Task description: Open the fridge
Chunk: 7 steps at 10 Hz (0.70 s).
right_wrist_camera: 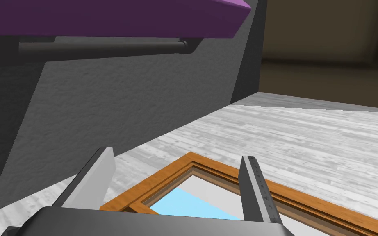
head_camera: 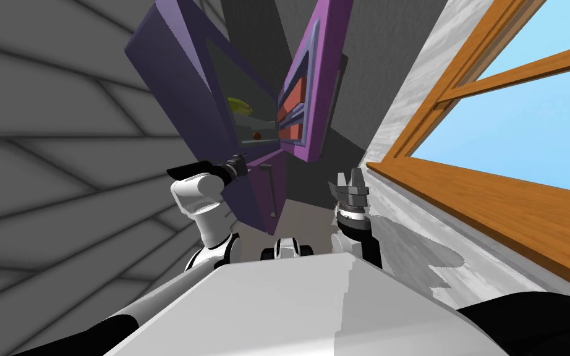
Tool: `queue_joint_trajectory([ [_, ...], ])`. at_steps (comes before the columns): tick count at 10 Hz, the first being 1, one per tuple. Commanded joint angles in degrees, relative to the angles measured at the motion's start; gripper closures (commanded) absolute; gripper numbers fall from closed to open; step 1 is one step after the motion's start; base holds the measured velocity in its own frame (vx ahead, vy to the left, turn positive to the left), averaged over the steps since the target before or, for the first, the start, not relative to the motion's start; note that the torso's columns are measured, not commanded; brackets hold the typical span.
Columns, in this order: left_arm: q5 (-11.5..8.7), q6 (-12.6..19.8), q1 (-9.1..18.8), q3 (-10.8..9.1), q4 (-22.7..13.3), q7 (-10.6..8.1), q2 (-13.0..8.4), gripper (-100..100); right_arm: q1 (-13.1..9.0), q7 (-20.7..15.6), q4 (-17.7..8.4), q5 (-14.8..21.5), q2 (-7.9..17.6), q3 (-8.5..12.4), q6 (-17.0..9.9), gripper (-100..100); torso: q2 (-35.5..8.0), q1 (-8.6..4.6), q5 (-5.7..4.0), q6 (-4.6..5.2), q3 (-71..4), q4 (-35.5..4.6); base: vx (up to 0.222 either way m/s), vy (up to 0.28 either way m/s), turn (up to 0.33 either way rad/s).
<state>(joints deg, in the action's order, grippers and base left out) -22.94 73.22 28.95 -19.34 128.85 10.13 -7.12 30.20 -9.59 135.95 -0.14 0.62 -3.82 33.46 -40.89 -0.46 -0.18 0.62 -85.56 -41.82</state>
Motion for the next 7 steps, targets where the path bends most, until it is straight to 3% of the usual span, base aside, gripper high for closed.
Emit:
queue_joint_trajectory([
  [1, -0.25, -2.96, 2.15, -2.51, -4.43, 0.99, -1.46, -100, 0.0, 0.0, 0.0, 0.0, 0.0, 0.0, 0.0, 0, 0.08, -0.05, -0.02, 0.1, -0.04, 0.03, -0.086, -0.026, -0.217],
  [2, -0.25, -2.96, 2.15, -2.51, -5.55, 0.99, -1.46, -100, 0.0, 0.0, 0.0, 0.0, 0.0, 0.0, 0.0, 0, 0.16, -0.14, -0.1, 0.24, -0.14, -0.04, -0.075, -0.012, -0.106],
  [3, -0.74, -4.55, 3.1, -4.51, -7.66, 1.69, -2.61, -100, 0.01, 0.0, 0.0, 0.0, 0.0, 0.0, 0.0, 0, 0.19, -0.14, -0.1, 0.16, -0.14, -0.02, -0.082, -0.03, -0.165],
  [5, -0.68, -3.59, 2.68, -4.68, -7.87, 1.59, -2.81, -100, 0.01, 0.0, 0.0, 0.0, 0.0, 0.0, 0.0, 0, 0.22, -0.17, -0.13, 0.22, -0.16, -0.06, -0.057, -0.01, -0.023],
  [6, -0.25, -2.96, 2.15, -2.51, -5.55, 0.99, -1.46, 100, 0.02, 0.0, 0.01, 0.0, 0.0, 0.0, 0.0, 0, 0.02, 0.04, 0.0, -0.01, 0.01, 0.0, 0.056, 0.015, 0.188],
  [7, 0.23, -1.37, 1.2, -0.51, -4.19, 0.29, -0.31, 100, 0.03, 0.0, 0.01, 0.0, 0.01, 0.01, 0.01, 0, 0.05, 0.12, -0.03, 0.02, 0.0, -0.15, 0.162, 0.024, 0.262],
])
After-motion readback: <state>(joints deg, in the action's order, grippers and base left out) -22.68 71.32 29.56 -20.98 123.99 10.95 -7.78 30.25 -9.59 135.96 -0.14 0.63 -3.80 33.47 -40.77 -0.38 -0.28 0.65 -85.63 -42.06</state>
